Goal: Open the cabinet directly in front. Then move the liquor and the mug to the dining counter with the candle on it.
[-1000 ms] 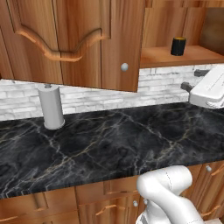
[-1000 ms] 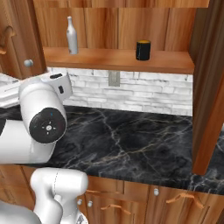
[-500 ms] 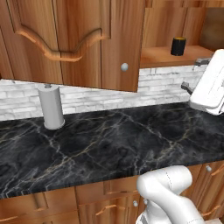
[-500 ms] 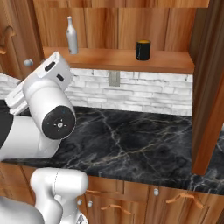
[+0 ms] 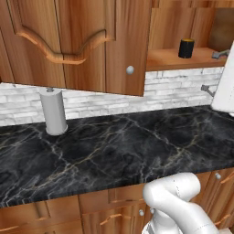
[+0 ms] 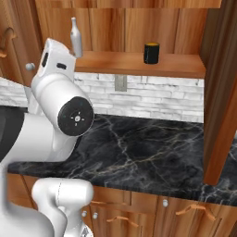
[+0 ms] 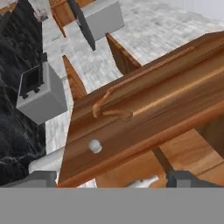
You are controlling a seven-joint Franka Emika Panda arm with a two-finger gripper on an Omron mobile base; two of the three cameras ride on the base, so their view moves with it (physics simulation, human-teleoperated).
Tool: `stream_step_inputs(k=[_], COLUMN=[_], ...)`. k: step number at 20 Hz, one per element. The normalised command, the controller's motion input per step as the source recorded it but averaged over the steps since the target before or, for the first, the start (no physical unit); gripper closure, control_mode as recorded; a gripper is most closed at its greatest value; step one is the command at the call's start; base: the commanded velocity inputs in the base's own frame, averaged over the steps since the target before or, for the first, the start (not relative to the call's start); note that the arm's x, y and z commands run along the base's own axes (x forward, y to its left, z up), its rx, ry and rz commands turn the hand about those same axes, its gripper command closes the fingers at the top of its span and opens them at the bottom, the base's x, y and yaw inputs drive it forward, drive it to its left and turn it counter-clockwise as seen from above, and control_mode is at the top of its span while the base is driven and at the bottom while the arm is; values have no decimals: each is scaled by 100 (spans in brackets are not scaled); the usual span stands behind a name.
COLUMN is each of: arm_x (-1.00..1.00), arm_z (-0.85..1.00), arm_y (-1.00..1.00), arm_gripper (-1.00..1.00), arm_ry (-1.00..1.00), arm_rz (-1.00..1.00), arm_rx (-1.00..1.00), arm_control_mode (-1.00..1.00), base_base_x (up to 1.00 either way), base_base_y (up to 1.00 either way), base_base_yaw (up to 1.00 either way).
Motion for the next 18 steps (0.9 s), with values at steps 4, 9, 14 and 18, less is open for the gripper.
stream_step_inputs(k=[4,9,14,18], arm_x=[22,25,18,37], arm_z=[-26,-4,0,0], arm_y=[0,0,27,34], arm_gripper=[-100,-100,-100,-100], arm_ry=[-31,-6,0,0], arm_rz=[-1,-5,-1,2], arm_rx=[-37,-13,0,0], arm_control_mode=[-100,-100,-100,-100], base_base_x=[0,0,0,0], base_base_y=[0,0,0,0], base_base_yaw=[0,0,0,0])
